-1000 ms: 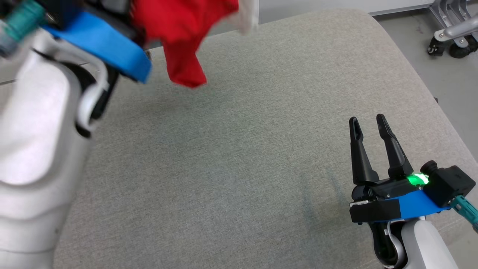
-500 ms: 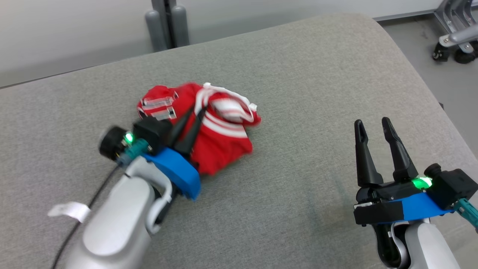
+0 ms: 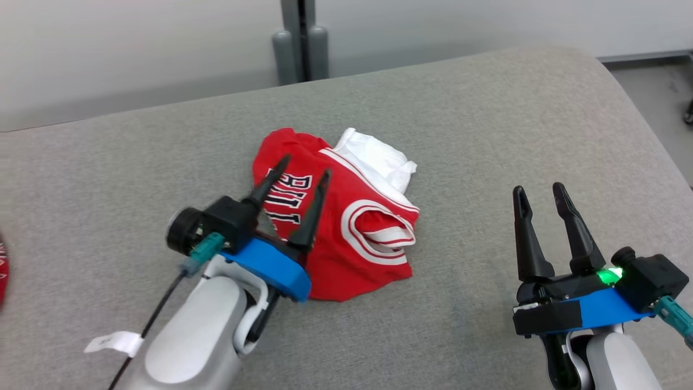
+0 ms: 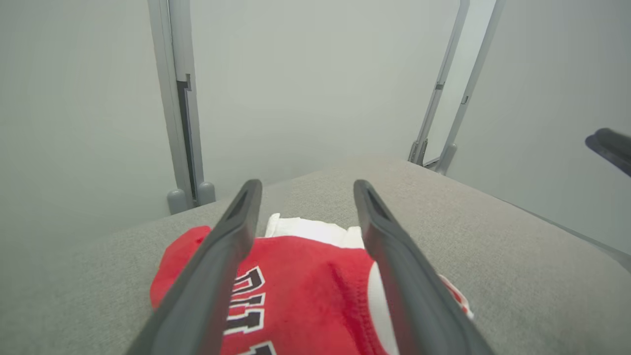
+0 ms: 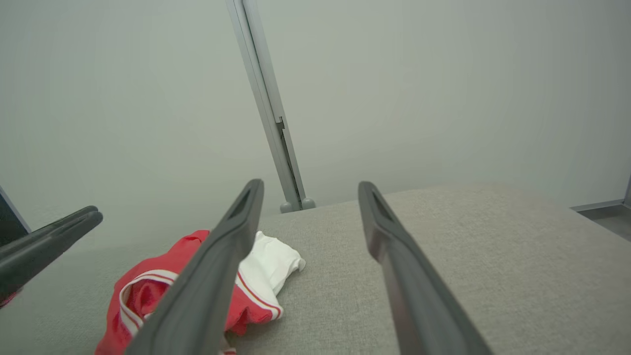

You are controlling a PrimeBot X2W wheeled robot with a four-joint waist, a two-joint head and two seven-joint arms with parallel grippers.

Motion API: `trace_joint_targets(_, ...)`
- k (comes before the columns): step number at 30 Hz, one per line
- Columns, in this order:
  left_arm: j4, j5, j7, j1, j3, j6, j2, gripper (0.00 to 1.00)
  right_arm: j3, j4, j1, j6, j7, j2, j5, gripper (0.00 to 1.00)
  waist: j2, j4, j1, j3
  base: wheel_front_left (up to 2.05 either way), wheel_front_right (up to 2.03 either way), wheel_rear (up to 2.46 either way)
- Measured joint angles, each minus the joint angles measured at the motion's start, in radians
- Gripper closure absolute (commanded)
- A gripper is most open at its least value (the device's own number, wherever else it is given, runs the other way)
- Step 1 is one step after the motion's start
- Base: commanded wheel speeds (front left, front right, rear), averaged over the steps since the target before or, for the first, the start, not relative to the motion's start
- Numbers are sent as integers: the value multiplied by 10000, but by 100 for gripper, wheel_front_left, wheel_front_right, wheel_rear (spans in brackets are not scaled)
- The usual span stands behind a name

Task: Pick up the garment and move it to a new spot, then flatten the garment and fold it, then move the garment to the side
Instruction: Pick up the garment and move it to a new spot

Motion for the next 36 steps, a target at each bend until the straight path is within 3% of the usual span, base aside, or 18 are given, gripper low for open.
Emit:
trace_joint_targets(7, -1108, 301, -199, 733, 1605, 940, 476, 0, -92, 58, 110, 0, 0, 6, -123, 0, 0, 615, 0, -333, 0, 0, 0)
trace_joint_targets(16, -2527, 1218, -203, 2355, 3647, 1381, 571, 0, -345, 98, 304, 0, 0, 4, -328, 0, 0, 1287, 0, -654, 0, 0, 0)
trace_joint_targets(36, -2708, 2694, -203, 4615, 5369, 1032, -8, 0, -748, 460, 713, 0, 0, 6, -715, 0, 1, 1890, -1, -1202, 0, 0, 0)
